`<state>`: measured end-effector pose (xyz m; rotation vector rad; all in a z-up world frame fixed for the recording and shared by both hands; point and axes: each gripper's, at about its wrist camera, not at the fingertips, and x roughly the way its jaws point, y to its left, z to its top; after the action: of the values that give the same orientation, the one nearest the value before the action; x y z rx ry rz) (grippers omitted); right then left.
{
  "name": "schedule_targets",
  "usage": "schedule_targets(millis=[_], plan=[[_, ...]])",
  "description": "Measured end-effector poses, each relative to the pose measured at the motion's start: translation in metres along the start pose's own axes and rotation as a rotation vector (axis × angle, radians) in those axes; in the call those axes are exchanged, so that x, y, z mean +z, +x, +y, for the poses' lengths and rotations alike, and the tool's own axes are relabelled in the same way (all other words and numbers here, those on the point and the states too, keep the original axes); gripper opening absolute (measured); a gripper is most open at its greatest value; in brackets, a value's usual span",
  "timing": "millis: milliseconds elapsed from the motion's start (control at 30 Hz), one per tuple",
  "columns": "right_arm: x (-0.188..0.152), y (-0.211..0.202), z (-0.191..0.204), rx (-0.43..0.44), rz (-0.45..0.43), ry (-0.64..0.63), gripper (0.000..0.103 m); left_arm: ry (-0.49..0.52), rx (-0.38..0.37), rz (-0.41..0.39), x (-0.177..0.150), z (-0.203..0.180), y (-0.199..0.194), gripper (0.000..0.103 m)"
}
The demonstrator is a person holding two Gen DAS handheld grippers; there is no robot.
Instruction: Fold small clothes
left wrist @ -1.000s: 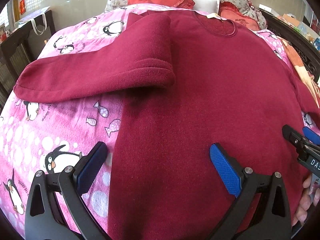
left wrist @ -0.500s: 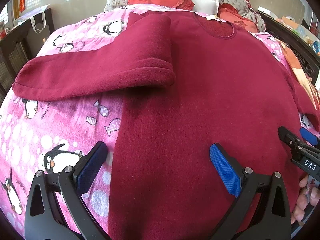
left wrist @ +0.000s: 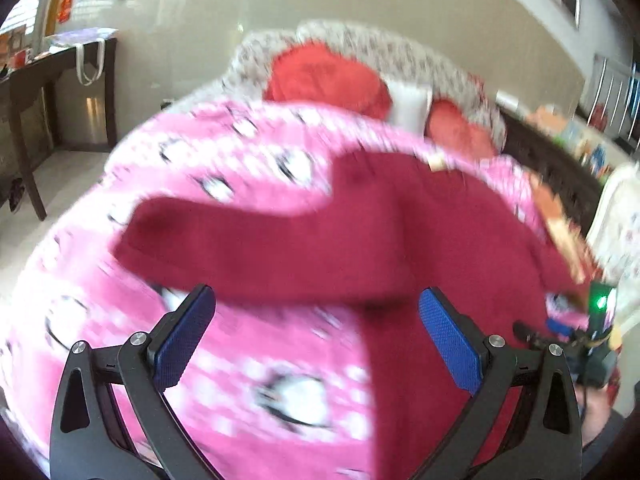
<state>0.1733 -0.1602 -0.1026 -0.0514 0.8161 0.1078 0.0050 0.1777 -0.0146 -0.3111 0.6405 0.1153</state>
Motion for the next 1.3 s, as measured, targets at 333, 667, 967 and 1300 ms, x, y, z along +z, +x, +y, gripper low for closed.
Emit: schedule_targets(millis=[333, 667, 967, 1300], plan=[[0.000, 0.000, 0.000, 0.009, -0.003, 0.005, 0.103, -0.566, -0.097, 0.093, 0.009, 0.167, 0.027, 0.082], [0.000, 0.000, 0.000, 0.011, -0.004, 0.007, 0.103, -0.701, -0.221, 0.131, 0.020, 0.185, 0.058, 0.081], [0.000, 0.000, -0.001, 0.013, -0.005, 0.007, 0.103, -0.562, -0.105, 0.187, 0.018, 0.167, 0.065, 0.012], [0.000, 0.000, -0.001, 0.012, -0.004, 0.005, 0.103, -0.545, 0.181, -0.176, 0.049, 0.193, -0.015, 0.006]])
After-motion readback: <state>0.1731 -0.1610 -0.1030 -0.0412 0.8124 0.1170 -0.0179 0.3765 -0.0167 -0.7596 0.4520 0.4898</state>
